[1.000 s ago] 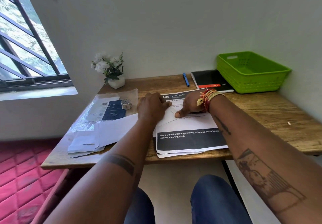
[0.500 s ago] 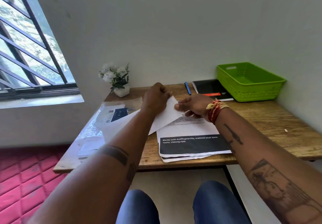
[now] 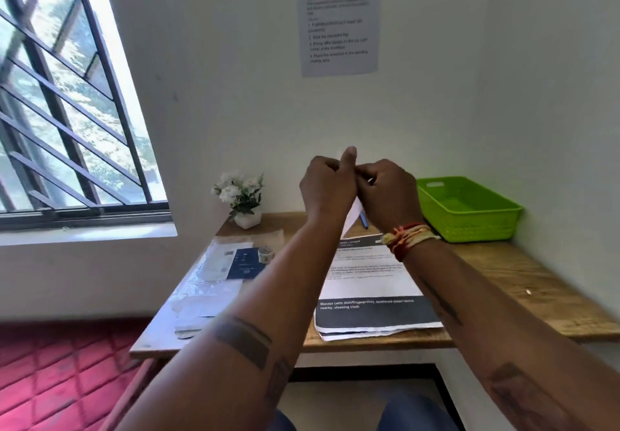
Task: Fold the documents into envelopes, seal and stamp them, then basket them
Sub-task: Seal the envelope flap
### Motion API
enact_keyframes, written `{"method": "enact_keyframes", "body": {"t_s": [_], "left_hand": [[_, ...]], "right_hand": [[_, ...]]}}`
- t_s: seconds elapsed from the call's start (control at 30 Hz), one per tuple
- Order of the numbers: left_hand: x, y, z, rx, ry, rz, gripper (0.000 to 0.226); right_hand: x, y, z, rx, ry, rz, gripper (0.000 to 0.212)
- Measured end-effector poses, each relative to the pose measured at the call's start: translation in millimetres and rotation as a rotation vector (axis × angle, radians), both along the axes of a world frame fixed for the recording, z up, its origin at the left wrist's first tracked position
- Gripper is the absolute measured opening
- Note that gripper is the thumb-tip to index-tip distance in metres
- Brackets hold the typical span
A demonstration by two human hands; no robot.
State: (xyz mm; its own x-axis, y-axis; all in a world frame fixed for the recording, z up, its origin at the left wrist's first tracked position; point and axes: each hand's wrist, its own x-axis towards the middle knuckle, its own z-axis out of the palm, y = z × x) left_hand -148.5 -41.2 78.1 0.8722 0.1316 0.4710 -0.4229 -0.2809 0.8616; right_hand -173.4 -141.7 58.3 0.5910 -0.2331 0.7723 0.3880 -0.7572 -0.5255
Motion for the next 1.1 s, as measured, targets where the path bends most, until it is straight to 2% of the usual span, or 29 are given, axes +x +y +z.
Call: {"method": "enact_keyframes", "body": {"t_s": [0.1,0.2,0.27,0.33,0.4,0.5,0.6,0.7,0.8,0.87,0.97,1.03,1.1], "left_hand": [[-4,4,11,-0.066,0.094,0.015,0.045],[3,22,10,-0.084,0.155,0.009,0.030],[8,35,3,-0.087,0.261,-0.032,0.028],[15,47,-14,-0.180,0.401,-0.080,0.019],[22,58,-39,-0.303,0.563,-0.110,0.018],[30,71,-80,-0.323,0.759,-0.160,0.031],[35,78,-113,-0.251,0.837,-0.122,0.030],[39,86,-130,0.054,0.759,0.028,0.030],[41,89,-130,0.326,0.605,0.054,0.034],[34,83,-128,0.608,0.437,0.127,0.033],[21,69,-134,0.858,0.120,0.185,0.040],[15,54,-141,0.944,-0.019,0.064,0.039],[9,39,-146,0.886,0.028,-0.195,0.042]], "right_hand": [[-5,6,-11,-0.163,-0.095,-0.042,0.016],[-7,2,-32,-0.236,-0.074,-0.021,0.044],[-8,-5,-49,-0.410,-0.017,-0.105,0.056],[-8,-16,-69,-0.604,0.059,-0.184,0.061],[-10,-26,-87,-0.687,0.171,-0.190,0.065],[-14,-32,-110,-0.691,0.345,-0.089,0.068],[-17,-29,-124,-0.671,0.571,0.085,0.069],[-16,-26,-137,-0.615,0.725,0.222,0.065],[-12,-30,-135,-0.546,0.816,0.294,0.056],[-9,-32,-131,-0.544,0.868,0.324,0.057],[-7,-34,-131,-0.536,0.873,0.324,0.060],[-5,-34,-134,-0.534,0.846,0.292,0.056],[-5,-32,-136,-0.489,0.812,0.269,0.050]]}}
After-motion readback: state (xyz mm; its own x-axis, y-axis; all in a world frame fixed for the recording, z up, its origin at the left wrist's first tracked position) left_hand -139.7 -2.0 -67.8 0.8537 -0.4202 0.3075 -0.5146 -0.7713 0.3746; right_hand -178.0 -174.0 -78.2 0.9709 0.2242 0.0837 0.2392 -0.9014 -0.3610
